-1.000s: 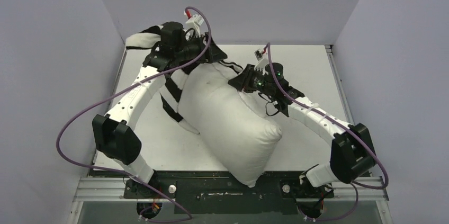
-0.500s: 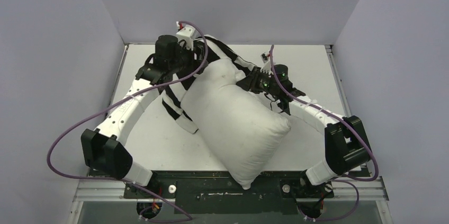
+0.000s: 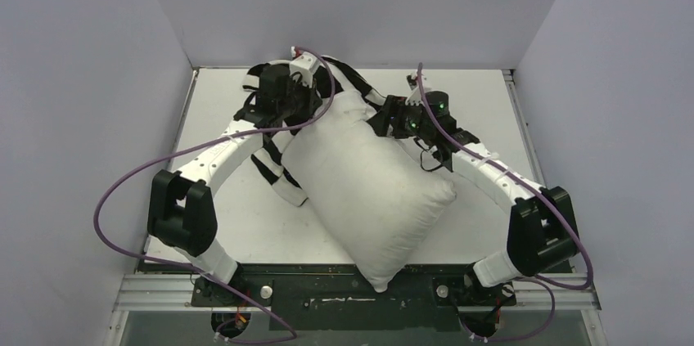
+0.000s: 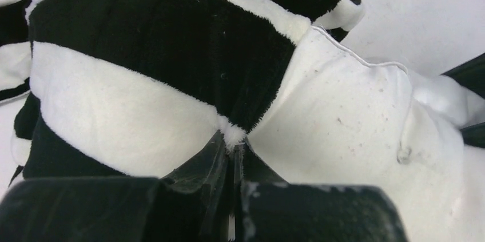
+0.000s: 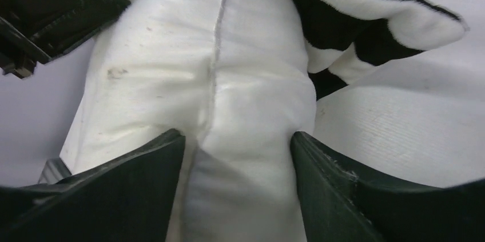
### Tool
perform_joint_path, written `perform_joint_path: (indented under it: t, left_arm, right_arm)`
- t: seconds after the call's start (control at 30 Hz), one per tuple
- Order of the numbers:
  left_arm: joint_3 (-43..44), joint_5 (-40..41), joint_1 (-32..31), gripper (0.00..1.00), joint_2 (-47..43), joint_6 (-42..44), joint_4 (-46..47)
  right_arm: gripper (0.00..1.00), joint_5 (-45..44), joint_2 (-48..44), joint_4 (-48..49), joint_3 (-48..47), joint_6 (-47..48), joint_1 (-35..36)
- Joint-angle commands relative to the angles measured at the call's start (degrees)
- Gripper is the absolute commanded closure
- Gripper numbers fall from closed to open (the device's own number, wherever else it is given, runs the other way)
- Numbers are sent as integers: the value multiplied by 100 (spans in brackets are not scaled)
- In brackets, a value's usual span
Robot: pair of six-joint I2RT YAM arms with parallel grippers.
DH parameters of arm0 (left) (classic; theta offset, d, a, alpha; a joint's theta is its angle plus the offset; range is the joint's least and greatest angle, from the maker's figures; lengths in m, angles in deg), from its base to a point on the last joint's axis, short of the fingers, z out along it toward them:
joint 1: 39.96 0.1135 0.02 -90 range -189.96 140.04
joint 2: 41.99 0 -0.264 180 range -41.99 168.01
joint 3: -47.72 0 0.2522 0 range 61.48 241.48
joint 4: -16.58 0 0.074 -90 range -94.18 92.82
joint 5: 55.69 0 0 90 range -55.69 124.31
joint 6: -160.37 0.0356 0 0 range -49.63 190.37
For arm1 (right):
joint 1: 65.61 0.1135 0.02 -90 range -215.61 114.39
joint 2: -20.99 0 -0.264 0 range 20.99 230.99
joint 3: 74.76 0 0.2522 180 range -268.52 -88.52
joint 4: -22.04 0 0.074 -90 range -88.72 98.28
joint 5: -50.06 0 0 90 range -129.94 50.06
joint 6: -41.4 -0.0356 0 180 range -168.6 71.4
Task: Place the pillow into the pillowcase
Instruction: Stuff the pillow into the pillowcase.
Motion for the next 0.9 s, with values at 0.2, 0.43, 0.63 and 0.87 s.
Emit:
perform_joint_path:
  t: [0.2,0.43,0.63,0.87]
  left_arm:
    - [-510,-604,29,100,-427,-143,1290]
    - [-385,-841,53,100,-122,-537,1462]
    - [-40,-1002,134,100,57,-1362,1684]
    - [383,-1469,113,100,112,-2090,1731]
  right_arm:
    - [12,-224,-455,400,-733,346,-43]
    - [7,-99,1338,391,-1946,787,218]
    - [20,170,2148,1348,-1654,185,705]
    - [89,-287,2357,2711,-1249,-1035,908]
